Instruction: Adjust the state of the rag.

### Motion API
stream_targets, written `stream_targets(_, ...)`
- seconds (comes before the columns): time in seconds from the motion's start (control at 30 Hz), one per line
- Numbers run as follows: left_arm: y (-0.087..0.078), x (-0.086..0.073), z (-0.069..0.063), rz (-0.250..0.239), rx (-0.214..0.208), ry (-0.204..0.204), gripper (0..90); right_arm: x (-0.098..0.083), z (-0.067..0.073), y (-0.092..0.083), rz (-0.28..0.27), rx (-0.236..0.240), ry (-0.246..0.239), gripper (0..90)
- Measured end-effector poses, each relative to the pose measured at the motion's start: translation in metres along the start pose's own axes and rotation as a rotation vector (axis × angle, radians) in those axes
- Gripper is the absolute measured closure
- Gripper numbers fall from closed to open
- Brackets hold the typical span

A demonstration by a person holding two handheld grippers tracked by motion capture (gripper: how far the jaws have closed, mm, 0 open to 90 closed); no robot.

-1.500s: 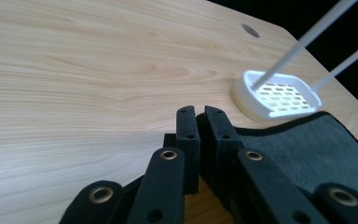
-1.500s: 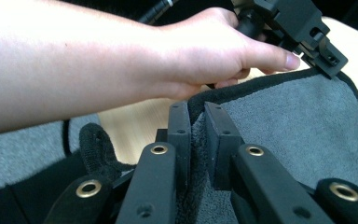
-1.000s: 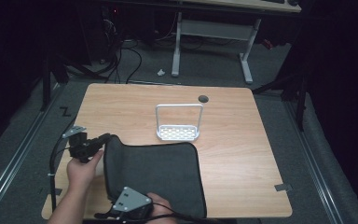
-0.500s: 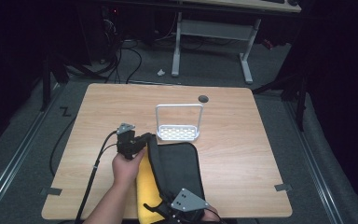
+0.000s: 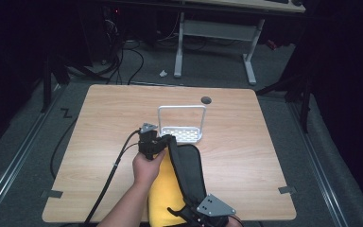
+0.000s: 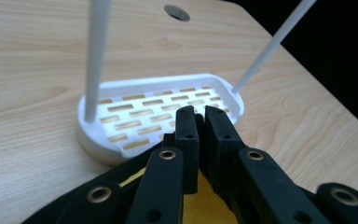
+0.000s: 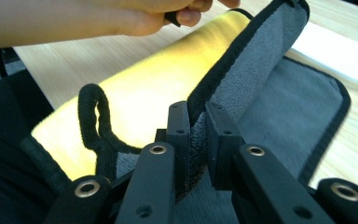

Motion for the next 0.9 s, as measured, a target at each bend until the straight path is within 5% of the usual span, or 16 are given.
stream_targets(0.43, 0.020, -0.001, -0.037, 0.018, -0.061, 0.020, 83.6, -0.016, -0.004, -0.016, 0.013, -0.028, 0.031, 80.2)
stream_targets(0.53, 0.030, -0.004, -0.045, 0.039, -0.075, 0.016, 83.0, -0.014, -0.005, -0.017, -0.001, -0.039, 0.030, 71.1)
stream_targets(0.67, 0.035, -0.007, -0.050, 0.042, -0.114, -0.014, 67.1, -0.011, -0.015, -0.025, -0.042, -0.081, 0.059, 66.5)
stream_targets(0.9, 0.027, -0.008, -0.049, 0.033, -0.119, 0.033, 56.8, -0.014, -0.028, -0.025, -0.038, -0.097, 0.098, 66.5)
Point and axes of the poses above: each handheld gripper's, and its own axes: y roughly forward along the jaws, x roughly out of its top, z roughly to its left, the point moved 5 cm from there along y, roughly forward along the jaws, and after that the axes turned 8 degrees about x, right-handed, at the moved point
